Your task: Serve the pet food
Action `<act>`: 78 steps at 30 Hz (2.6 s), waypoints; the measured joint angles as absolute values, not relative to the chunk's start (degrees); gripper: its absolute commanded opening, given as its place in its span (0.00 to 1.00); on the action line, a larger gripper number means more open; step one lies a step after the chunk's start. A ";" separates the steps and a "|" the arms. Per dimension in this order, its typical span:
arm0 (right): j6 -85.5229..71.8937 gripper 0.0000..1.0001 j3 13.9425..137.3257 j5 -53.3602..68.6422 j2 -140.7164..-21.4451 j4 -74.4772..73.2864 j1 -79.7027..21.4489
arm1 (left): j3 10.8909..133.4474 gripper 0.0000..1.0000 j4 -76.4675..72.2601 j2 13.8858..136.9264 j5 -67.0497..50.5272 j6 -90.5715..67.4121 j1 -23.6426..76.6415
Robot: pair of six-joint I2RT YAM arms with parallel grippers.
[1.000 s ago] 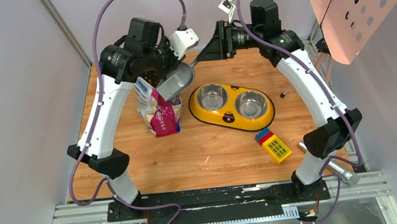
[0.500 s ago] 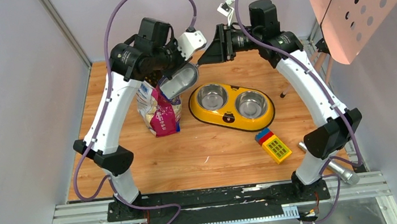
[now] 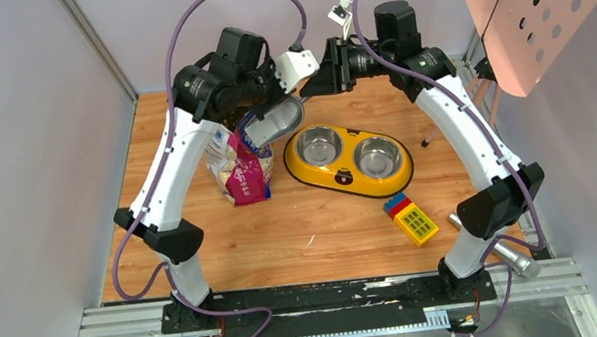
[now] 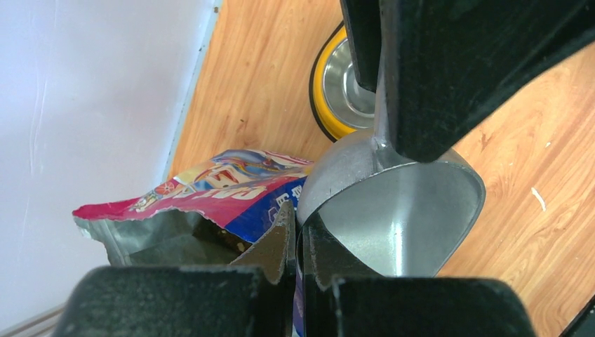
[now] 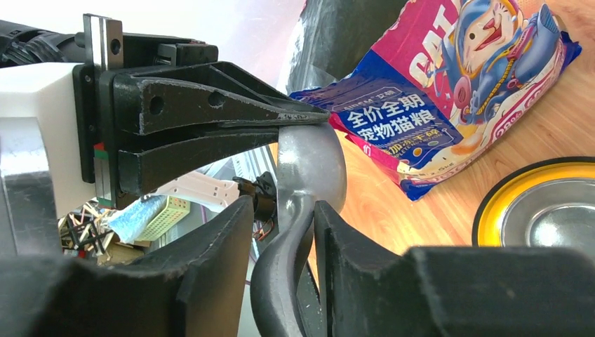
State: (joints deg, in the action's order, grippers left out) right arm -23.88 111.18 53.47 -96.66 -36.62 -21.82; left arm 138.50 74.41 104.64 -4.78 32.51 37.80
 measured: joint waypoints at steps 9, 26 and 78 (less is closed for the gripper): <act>-21.28 0.38 110.96 53.19 -96.60 -37.34 -21.67 | 138.50 0.00 74.35 104.77 -3.33 32.95 37.80; -19.81 0.24 110.52 52.51 -96.44 -37.54 -21.67 | 138.50 0.00 74.39 104.81 -3.70 32.86 38.17; -11.73 0.00 125.47 24.62 -97.67 -43.46 -17.37 | 128.11 0.79 68.88 103.66 -2.22 -0.69 8.21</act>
State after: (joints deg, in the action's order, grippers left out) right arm -11.73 125.47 24.62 -97.67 -43.46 -17.37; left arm 128.11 68.88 103.66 -2.22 -0.69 8.21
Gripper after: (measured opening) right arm 0.269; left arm 0.765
